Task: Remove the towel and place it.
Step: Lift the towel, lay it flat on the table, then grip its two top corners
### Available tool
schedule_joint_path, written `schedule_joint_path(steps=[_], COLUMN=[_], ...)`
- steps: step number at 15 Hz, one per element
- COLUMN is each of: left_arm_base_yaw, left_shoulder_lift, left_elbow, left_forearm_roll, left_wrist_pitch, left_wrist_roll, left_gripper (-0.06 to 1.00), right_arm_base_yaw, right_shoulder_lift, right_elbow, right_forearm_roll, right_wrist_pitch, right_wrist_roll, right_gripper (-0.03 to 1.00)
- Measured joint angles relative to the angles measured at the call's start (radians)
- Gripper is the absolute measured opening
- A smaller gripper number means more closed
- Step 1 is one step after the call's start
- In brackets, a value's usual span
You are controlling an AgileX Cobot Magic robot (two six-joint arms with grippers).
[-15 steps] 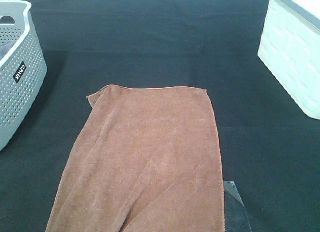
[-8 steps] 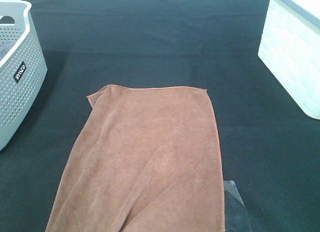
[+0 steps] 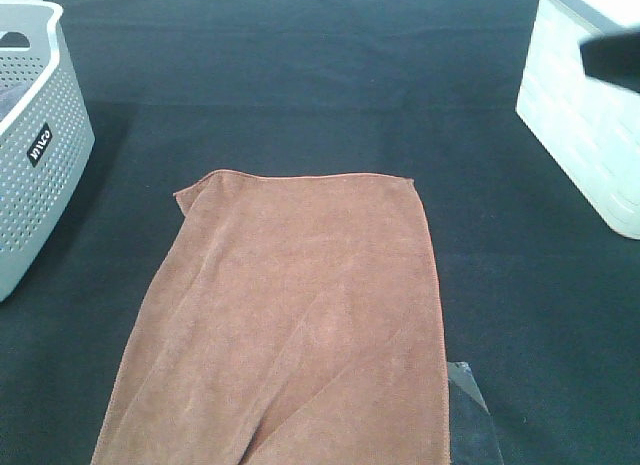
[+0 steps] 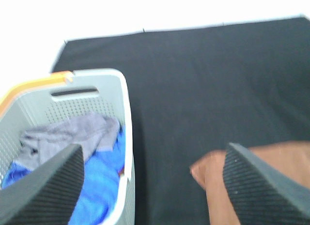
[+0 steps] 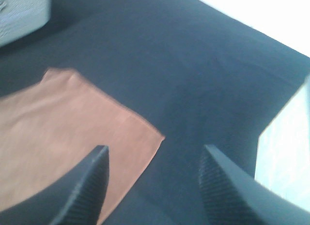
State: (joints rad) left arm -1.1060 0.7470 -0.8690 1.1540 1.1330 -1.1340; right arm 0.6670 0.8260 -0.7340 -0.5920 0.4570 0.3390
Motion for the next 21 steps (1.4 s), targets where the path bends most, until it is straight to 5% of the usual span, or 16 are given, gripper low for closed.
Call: schedule_joint_path(steps=[3, 6, 8, 10, 13, 16, 18, 21], left_arm_base_yaw=[0.091, 0.27, 0.412, 0.6, 0.868, 1.026, 1.05, 1.053], left_shoulder_lift=[0.0, 0.007, 0.05, 0.164, 0.375, 0.568, 0.691, 0.873], left_elbow=[-0.102, -0.201, -0.259, -0.338, -0.446, -0.509, -0.55, -0.628], left_forearm_roll=[-0.023, -0.145, -0.272, -0.511, -1.029, -1.517, -1.648, -1.677], left_wrist_pitch=[-0.001, -0.062, -0.136, -0.229, -0.338, -0.337, -0.329, -0.272], left_wrist_roll=[0.079, 0.254, 0.392, 0.604, 1.019, 1.391, 1.484, 1.498], left_gripper=[0.72, 0.72, 0.72, 0.72, 0.72, 0.72, 0.72, 0.72], right_arm_base_yaw=[0.0, 0.0, 0.0, -0.025, -0.204, -0.378, -0.471, -0.524], right_shoulder_lift=[0.109, 0.221, 0.311, 0.388, 0.483, 0.556, 0.62, 0.743], right_elbow=[-0.088, -0.229, -0.336, -0.447, -0.571, -0.592, -0.592, -0.631], right_forearm_roll=[-0.12, -0.101, 0.029, 0.212, 0.569, 0.966, 1.136, 1.193], right_wrist_pitch=[-0.006, 0.045, 0.091, 0.142, 0.211, 0.259, 0.279, 0.305], right_wrist_roll=[0.249, 0.246, 0.108, -0.08, -0.392, -0.737, -0.874, -0.941], right_gripper=[0.54, 0.54, 0.54, 0.54, 0.54, 0.54, 0.54, 0.54])
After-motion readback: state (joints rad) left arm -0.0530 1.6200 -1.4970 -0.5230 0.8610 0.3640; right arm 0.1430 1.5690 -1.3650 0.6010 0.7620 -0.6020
